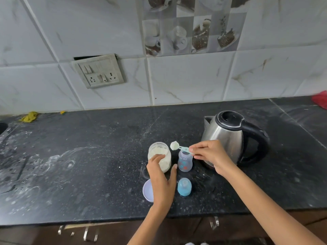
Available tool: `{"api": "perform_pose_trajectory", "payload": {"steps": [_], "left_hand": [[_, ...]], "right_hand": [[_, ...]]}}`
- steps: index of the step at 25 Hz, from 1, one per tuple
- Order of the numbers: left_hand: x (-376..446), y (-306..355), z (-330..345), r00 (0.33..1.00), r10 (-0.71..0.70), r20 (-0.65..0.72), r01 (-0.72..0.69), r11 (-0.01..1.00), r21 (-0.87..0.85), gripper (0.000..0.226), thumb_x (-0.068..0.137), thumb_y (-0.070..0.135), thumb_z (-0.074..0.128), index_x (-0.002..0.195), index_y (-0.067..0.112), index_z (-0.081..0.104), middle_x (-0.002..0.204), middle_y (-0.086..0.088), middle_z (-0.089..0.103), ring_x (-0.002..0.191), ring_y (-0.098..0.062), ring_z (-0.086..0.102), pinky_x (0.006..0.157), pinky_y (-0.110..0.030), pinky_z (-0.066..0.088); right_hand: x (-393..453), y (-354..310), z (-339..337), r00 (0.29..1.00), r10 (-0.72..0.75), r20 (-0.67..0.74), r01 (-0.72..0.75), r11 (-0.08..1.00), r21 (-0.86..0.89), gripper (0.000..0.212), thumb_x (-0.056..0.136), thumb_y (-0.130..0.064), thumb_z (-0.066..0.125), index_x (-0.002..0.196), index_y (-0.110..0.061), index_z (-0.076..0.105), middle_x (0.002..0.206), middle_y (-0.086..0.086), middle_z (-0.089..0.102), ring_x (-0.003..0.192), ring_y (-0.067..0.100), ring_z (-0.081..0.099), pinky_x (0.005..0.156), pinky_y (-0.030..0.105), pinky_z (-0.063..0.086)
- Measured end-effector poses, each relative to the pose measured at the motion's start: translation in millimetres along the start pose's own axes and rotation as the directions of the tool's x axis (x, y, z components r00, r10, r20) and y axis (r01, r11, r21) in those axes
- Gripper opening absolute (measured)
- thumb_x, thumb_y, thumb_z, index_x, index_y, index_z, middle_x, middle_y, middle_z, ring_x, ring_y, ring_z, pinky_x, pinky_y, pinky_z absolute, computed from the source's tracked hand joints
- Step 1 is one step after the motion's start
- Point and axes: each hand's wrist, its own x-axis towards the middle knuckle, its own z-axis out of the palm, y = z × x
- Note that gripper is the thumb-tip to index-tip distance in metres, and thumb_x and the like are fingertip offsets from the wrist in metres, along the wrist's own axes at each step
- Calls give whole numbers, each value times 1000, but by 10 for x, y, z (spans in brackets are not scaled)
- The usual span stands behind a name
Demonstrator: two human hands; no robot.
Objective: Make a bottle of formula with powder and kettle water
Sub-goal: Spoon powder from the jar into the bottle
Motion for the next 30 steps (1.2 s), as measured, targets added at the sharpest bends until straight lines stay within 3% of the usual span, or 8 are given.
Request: {"api": "perform_pose_trajectory", "payload": {"steps": [3, 6, 9, 12, 16, 23, 27, 30], "left_hand": [[-72, 116, 204, 986, -40, 164, 53, 996, -75, 52, 82, 7, 70, 110, 38, 40, 114, 6, 52, 103, 0, 47, 91, -15, 40], [-84, 116, 382, 943, -124, 309, 163, 981, -104, 65, 82, 6, 70, 134, 24, 36, 140, 7, 41, 124, 4, 38, 100, -1, 28], [23, 75, 561, 876, -257, 409, 303, 952, -51, 87, 83, 9, 70, 150, 12, 14, 157, 5, 17, 144, -8, 16, 116, -17, 15], [181, 59, 683, 849, -367, 382, 410, 911, -37, 81, 81, 4, 71, 147, 11, 25, 152, 0, 34, 142, -18, 29, 115, -25, 29], [276, 41, 710, 872, -365, 327, 398, 917, -39, 51, 74, -1, 76, 119, 11, 56, 108, 0, 62, 100, -19, 60, 62, 4, 41], [376, 33, 690, 868, -286, 406, 289, 956, 58, 61, 67, 5, 82, 123, 13, 58, 114, 0, 67, 97, -7, 56, 71, -3, 40], [398, 71, 675, 867, -250, 430, 232, 968, 93, 62, 68, 6, 81, 124, 17, 58, 106, 11, 62, 96, -5, 55, 70, 2, 38], [406, 96, 676, 867, -223, 446, 202, 975, 95, 58, 68, 6, 80, 121, 18, 59, 100, 11, 63, 92, -7, 58, 67, 6, 37]], "right_hand": [[-95, 62, -219, 997, 4, -78, -3, 1000, 15, 13, 82, 0, 76, 77, -12, 76, 80, 7, 76, 70, 8, 72, 57, 14, 57], [-149, 119, -370, 992, 7, -125, -2, 999, 37, 12, 82, 0, 76, 78, -12, 76, 83, 10, 76, 75, 14, 71, 63, 17, 60], [-155, 146, -428, 989, 2, -145, 4, 999, 40, 15, 82, 0, 76, 75, -13, 75, 80, 9, 76, 74, 14, 72, 63, 17, 60], [-134, 165, -398, 989, -7, -150, 7, 1000, 4, 16, 82, 0, 76, 75, -15, 75, 82, 8, 77, 76, 14, 73, 63, 17, 59], [-113, 189, -382, 988, -13, -152, 5, 999, -54, 14, 82, -1, 76, 77, -14, 76, 84, 8, 77, 77, 14, 73, 64, 16, 59], [-99, 208, -453, 985, -23, -168, -1, 990, -143, 7, 81, -2, 77, 84, -9, 78, 81, 9, 77, 72, 11, 71, 58, 12, 55], [-90, 165, -465, 984, -91, -151, 47, 961, -271, 10, 80, -3, 78, 79, -13, 77, 78, 9, 76, 70, 14, 70, 67, 23, 59], [-82, 121, -437, 956, -284, -79, 173, 758, -629, 7, 86, -8, 72, 86, -12, 78, 84, 6, 77, 75, 16, 71, 76, 33, 60]]}}
